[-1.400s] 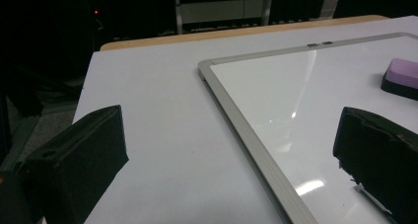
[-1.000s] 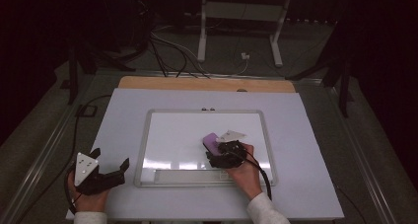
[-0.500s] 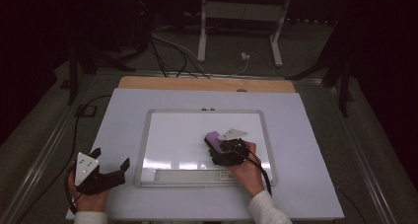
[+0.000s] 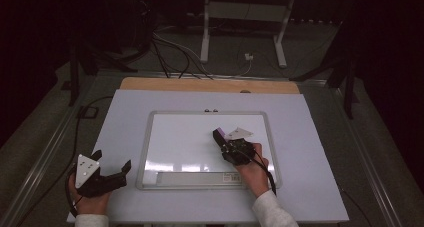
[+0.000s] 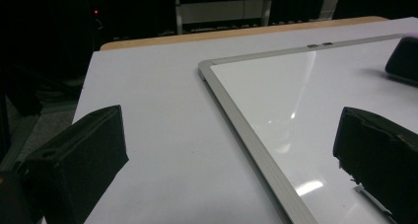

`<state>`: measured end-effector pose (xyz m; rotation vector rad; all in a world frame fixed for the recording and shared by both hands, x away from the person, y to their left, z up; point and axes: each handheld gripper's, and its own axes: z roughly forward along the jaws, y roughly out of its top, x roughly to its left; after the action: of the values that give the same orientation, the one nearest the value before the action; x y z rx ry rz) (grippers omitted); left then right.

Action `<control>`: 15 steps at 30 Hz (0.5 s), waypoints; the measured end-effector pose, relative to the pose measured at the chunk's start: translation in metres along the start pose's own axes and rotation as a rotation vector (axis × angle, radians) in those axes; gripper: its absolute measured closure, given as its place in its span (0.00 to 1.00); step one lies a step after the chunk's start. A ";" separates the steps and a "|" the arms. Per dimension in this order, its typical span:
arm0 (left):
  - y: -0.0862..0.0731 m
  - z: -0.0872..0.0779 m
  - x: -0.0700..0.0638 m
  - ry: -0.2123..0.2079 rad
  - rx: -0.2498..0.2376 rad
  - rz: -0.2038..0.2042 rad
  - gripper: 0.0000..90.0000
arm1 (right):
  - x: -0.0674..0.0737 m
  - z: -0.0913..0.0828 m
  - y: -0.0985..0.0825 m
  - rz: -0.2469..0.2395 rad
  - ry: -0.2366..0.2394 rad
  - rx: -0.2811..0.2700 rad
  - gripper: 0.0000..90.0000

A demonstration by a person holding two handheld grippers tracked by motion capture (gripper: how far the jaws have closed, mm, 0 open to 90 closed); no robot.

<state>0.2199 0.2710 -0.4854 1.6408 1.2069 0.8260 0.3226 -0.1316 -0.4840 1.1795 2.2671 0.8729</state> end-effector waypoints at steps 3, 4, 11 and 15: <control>0.000 -0.001 0.000 0.000 -0.001 0.000 0.01 | -0.007 -0.006 0.000 0.042 0.016 -0.005 0.70; 0.000 -0.001 0.000 0.000 -0.001 -0.001 0.01 | -0.009 -0.007 -0.001 0.055 0.019 -0.004 0.70; 0.000 0.000 -0.001 0.001 0.002 0.002 0.01 | -0.025 -0.022 -0.006 0.102 0.007 -0.012 0.71; 0.000 0.000 -0.001 -0.001 0.000 0.003 0.01 | -0.030 -0.031 -0.009 0.106 -0.010 -0.015 0.71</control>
<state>0.2192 0.2699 -0.4850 1.6436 1.2040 0.8276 0.3143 -0.1709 -0.4663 1.3039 2.2029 0.9195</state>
